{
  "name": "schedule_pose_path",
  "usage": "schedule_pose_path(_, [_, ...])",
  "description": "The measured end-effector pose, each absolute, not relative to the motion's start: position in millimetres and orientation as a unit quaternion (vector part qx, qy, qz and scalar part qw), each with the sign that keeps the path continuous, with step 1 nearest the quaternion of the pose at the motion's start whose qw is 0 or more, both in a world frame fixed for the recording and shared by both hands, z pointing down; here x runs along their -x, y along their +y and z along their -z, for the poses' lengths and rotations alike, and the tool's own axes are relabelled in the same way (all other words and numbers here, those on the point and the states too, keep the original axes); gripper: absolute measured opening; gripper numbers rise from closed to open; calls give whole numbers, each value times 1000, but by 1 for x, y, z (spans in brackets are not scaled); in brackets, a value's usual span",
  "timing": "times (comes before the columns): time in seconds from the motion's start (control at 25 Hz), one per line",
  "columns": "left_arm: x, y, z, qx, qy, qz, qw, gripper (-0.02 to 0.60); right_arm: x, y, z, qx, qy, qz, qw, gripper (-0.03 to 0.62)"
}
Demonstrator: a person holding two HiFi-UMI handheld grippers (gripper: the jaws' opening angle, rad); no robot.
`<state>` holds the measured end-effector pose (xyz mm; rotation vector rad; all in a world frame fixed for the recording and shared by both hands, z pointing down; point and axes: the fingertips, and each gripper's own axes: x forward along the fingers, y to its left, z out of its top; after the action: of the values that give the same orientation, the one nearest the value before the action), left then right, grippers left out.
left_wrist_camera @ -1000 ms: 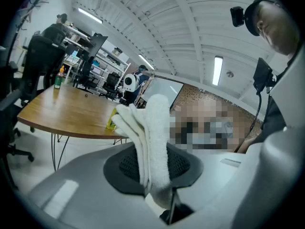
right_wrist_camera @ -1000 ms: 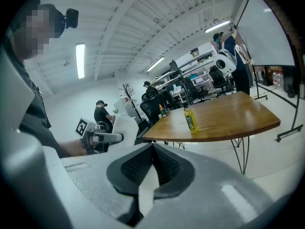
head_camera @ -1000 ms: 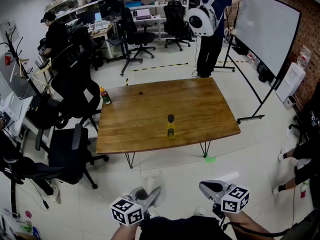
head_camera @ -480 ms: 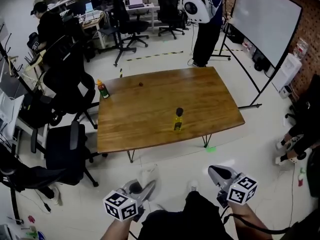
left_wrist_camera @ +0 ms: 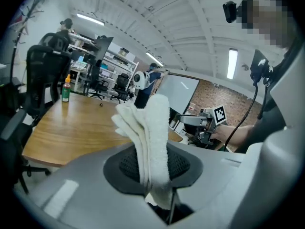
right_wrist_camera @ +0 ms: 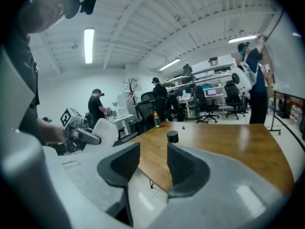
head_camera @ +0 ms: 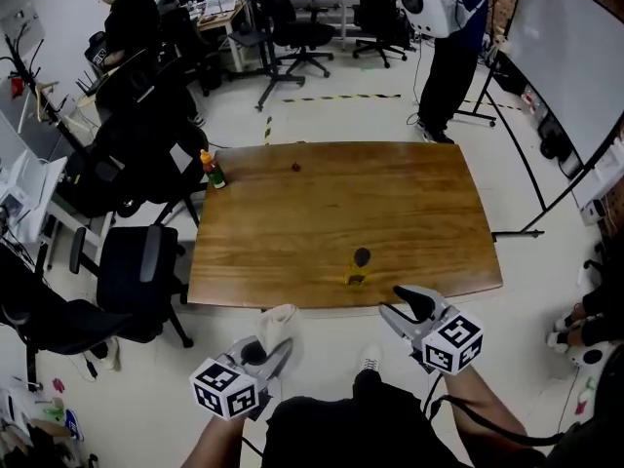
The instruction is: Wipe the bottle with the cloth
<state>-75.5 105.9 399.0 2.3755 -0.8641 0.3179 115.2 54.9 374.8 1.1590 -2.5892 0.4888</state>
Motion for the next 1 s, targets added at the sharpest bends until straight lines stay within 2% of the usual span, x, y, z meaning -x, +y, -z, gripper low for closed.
schedule_pose_path(0.36, [45, 56, -398, -858, -390, -147, 301, 106, -93, -35, -404, -273, -935, -110, 195, 162])
schedule_pose_path(0.48, [35, 57, -406, -869, -356, -173, 297, 106, -84, -39, -413, -262, -938, -118, 192, 187])
schedule_pose_path(0.72, [20, 44, -440, -888, -264, -211, 310, 106, -74, -50, -416, -291, -930, -109, 194, 192])
schedule_pose_path(0.8, [12, 38, -445, -899, -229, -221, 299, 106, -73, -53, -414, -305, -926, -102, 198, 181])
schedule_pose_path(0.84, [7, 34, -447, -904, -214, -224, 293, 106, -72, -54, -412, -306, -926, -97, 199, 150])
schedule_pose_path(1.0, [-23, 27, -455, -920, -152, -220, 286, 106, -73, -56, -407, -308, -927, -97, 189, 149])
